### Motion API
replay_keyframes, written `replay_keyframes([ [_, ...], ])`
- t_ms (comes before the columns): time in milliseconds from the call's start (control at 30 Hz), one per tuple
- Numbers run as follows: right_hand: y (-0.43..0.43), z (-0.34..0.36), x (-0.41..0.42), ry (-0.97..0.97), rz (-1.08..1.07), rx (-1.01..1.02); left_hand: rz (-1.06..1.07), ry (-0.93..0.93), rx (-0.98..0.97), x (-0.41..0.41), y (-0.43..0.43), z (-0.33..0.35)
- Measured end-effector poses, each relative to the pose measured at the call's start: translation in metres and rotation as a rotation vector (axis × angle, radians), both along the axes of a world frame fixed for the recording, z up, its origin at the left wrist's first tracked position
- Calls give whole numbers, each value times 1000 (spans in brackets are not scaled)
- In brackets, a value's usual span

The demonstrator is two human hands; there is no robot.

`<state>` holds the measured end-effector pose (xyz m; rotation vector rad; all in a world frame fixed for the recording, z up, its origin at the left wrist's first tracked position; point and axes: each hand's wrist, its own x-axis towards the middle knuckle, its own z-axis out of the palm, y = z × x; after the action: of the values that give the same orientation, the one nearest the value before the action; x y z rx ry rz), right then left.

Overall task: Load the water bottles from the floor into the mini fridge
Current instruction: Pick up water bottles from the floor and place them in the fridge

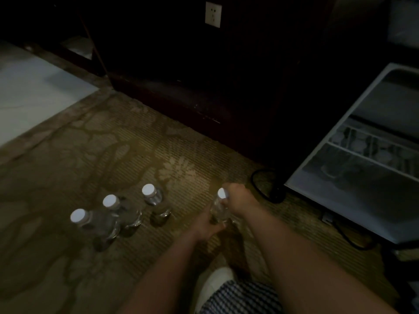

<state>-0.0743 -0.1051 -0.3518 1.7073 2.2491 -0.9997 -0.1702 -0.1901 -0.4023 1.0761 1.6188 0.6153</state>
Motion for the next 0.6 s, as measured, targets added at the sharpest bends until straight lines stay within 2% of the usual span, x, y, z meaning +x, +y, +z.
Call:
replay_keyframes([
  [200, -5, 28, 12, 77, 85, -19, 58, -30, 20, 10, -6, 8],
  [433, -6, 90, 27, 163, 135, 18, 205, -37, 208, 28, -3, 52],
  [600, -14, 135, 55, 230, 104, 91, 188, 7, 331, 44, -3, 95],
])
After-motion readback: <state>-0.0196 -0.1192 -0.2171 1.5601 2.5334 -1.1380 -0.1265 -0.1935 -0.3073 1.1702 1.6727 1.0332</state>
